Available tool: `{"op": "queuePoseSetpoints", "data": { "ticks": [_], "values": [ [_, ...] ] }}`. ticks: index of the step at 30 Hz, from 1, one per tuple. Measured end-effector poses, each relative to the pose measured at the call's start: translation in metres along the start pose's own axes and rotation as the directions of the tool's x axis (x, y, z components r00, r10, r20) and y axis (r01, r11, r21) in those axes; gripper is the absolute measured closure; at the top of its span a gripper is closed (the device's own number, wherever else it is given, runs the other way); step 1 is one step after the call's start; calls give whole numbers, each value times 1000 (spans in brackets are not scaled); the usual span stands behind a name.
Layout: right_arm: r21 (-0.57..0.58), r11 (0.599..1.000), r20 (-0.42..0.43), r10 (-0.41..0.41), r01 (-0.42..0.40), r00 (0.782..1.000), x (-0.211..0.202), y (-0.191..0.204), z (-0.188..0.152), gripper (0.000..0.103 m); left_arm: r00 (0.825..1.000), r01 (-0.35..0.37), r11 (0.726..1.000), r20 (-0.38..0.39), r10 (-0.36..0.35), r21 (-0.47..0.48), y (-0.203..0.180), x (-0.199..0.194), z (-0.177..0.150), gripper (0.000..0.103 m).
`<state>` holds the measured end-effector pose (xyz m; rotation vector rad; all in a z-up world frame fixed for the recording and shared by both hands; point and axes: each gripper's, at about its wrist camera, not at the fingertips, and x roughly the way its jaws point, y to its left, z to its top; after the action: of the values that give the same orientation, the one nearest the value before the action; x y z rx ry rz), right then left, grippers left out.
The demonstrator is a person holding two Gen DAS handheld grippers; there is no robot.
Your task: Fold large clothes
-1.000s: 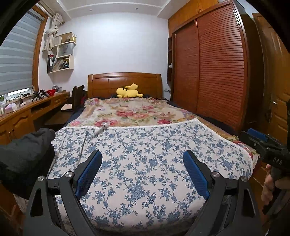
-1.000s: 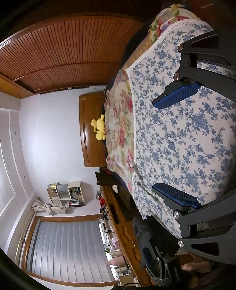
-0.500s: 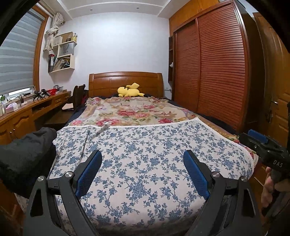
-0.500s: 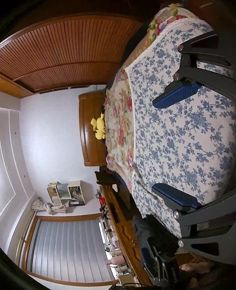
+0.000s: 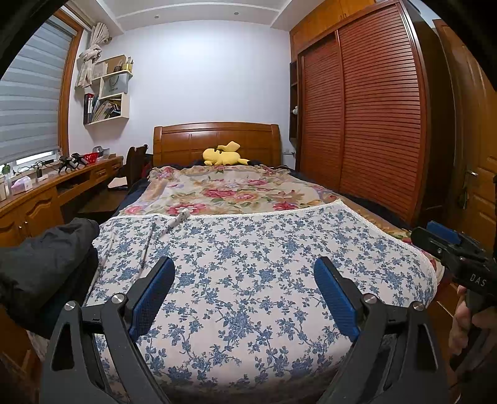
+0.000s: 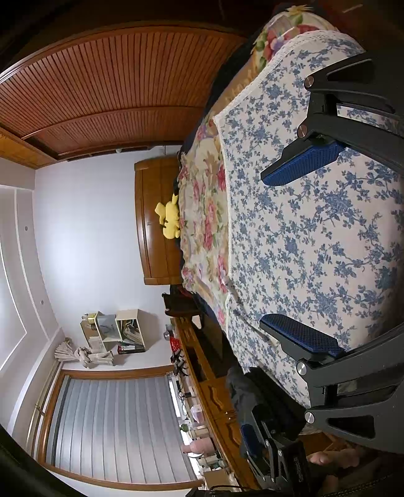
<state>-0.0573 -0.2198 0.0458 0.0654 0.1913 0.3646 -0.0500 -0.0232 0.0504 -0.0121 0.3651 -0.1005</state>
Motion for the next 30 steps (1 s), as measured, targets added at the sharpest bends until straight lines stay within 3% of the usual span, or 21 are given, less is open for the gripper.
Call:
{"op": "queuePoseSetpoints", "data": {
  "ticks": [30],
  "values": [
    [-2, 1000, 1, 10, -10, 1000, 0, -1, -1, 17, 1000, -8, 1000, -1, 8, 1, 7, -4, -4, 12]
  ]
}}
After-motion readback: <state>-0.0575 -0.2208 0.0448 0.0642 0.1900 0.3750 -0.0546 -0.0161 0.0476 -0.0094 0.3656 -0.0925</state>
